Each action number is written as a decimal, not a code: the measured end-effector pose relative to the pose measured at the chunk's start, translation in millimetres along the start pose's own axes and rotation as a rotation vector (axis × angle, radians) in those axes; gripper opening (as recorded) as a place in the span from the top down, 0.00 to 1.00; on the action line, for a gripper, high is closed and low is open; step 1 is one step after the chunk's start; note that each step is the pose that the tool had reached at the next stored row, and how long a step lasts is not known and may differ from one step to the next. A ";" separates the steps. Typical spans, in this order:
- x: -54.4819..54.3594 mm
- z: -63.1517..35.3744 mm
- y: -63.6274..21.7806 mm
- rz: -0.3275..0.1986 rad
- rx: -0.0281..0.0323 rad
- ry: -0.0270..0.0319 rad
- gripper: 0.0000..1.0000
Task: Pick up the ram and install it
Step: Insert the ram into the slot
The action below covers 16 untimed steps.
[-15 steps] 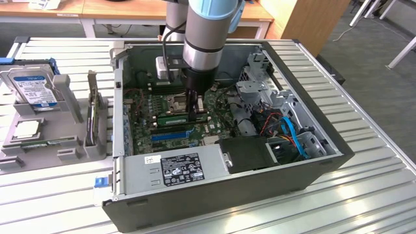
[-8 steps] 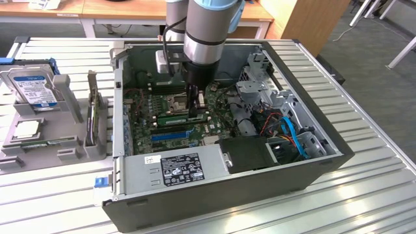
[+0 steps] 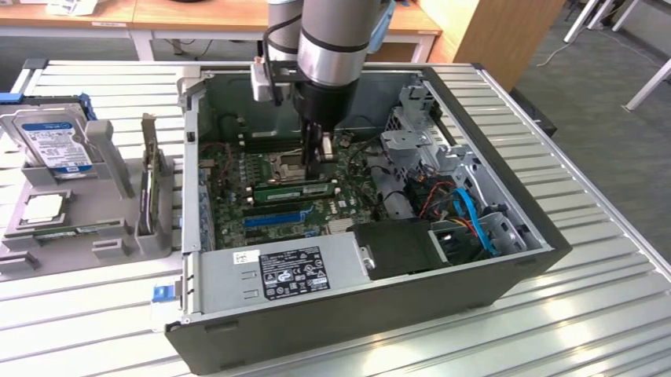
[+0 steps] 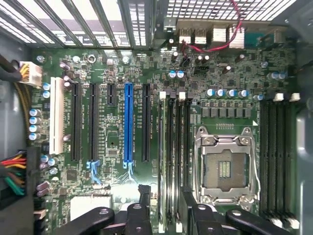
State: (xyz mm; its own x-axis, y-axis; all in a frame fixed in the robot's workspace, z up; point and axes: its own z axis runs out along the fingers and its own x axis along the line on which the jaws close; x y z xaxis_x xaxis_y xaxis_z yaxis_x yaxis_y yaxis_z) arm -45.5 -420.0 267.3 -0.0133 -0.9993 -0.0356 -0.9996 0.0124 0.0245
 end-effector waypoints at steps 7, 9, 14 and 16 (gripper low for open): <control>-0.6 -17.1 0.4 0.000 0.0000 0.0001 0.63; -0.8 -21.5 0.5 0.000 0.0000 0.0001 0.63; -1.1 -32.2 0.8 0.000 0.0000 0.0000 0.63; -1.3 -36.2 0.9 0.000 0.0001 0.0000 0.63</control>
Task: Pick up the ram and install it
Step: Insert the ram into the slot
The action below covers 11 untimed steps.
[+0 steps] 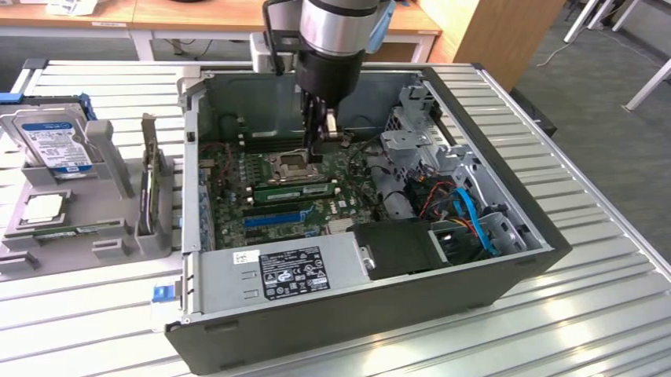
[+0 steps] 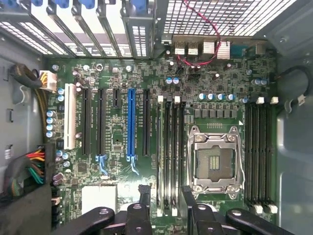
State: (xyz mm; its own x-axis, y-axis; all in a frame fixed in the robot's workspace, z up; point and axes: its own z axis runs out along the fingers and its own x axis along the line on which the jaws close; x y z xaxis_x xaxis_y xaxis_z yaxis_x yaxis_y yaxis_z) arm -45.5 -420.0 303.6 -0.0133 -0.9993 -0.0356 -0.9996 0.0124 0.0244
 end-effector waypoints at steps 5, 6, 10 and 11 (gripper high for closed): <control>-0.3 -9.9 0.3 0.000 0.0000 0.0000 0.63; -0.4 -11.6 0.3 0.000 0.0000 0.0000 0.63; -0.6 -17.9 0.4 0.000 0.0000 0.0000 0.63; -0.7 -19.3 0.5 0.000 0.0000 0.0000 0.63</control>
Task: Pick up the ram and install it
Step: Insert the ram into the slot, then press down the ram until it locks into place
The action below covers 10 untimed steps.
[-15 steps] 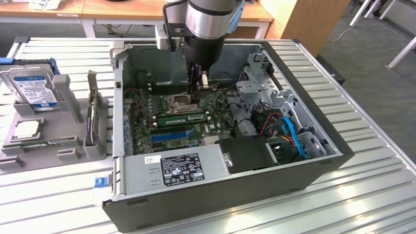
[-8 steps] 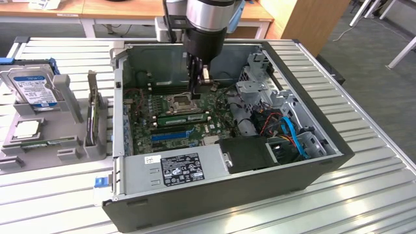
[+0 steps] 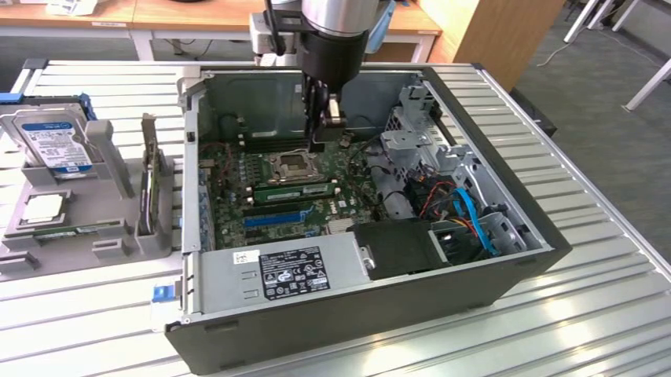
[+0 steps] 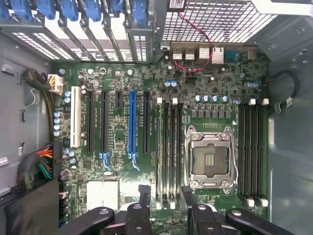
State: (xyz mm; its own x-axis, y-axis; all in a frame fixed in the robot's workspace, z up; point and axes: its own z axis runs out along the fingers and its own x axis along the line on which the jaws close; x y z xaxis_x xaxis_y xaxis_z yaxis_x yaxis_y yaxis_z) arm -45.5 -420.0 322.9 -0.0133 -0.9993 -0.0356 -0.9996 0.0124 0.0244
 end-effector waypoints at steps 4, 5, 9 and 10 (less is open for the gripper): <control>-0.1 -2.4 0.1 0.000 0.0000 -0.0001 0.63; -0.1 -2.4 0.1 0.000 0.0001 -0.0001 0.63; -0.1 -2.5 0.1 0.000 0.0000 0.0000 0.63; -0.1 -2.5 0.1 0.000 0.0000 0.0000 0.63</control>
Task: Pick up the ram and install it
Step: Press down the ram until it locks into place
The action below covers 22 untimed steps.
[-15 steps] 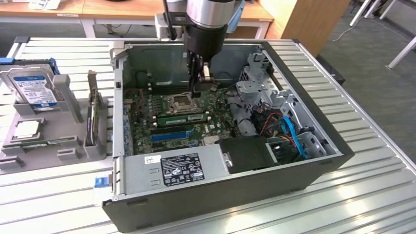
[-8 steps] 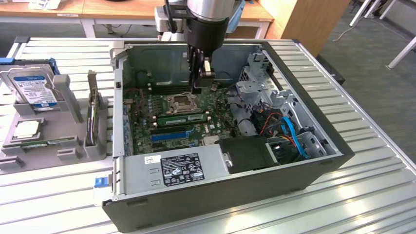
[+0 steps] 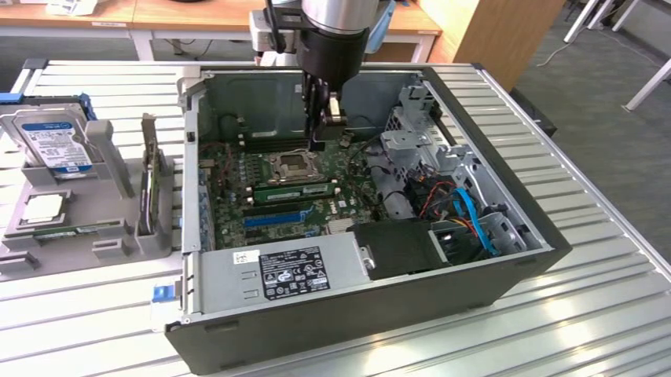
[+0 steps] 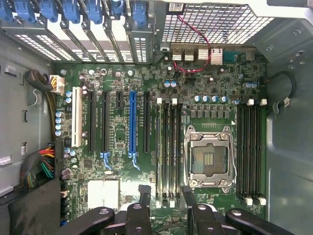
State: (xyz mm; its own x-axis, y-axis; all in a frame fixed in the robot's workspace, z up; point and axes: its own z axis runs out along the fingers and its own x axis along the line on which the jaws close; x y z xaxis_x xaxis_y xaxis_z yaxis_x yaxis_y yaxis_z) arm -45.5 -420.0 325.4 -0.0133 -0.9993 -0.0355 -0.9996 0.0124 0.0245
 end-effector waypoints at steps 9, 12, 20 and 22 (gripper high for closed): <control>0.0 0.0 0.0 0.000 0.0000 0.0000 0.71; 0.0 0.0 0.0 0.000 0.0000 0.0000 0.82; 0.0 0.0 0.0 0.000 0.0000 0.0000 0.90; 0.0 0.0 0.0 0.000 0.0000 -0.0001 0.90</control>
State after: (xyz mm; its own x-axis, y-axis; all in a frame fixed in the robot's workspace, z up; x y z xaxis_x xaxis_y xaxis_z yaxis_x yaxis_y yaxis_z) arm -45.5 -420.0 325.4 -0.0133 -0.9993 -0.0356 -0.9996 0.0124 0.0245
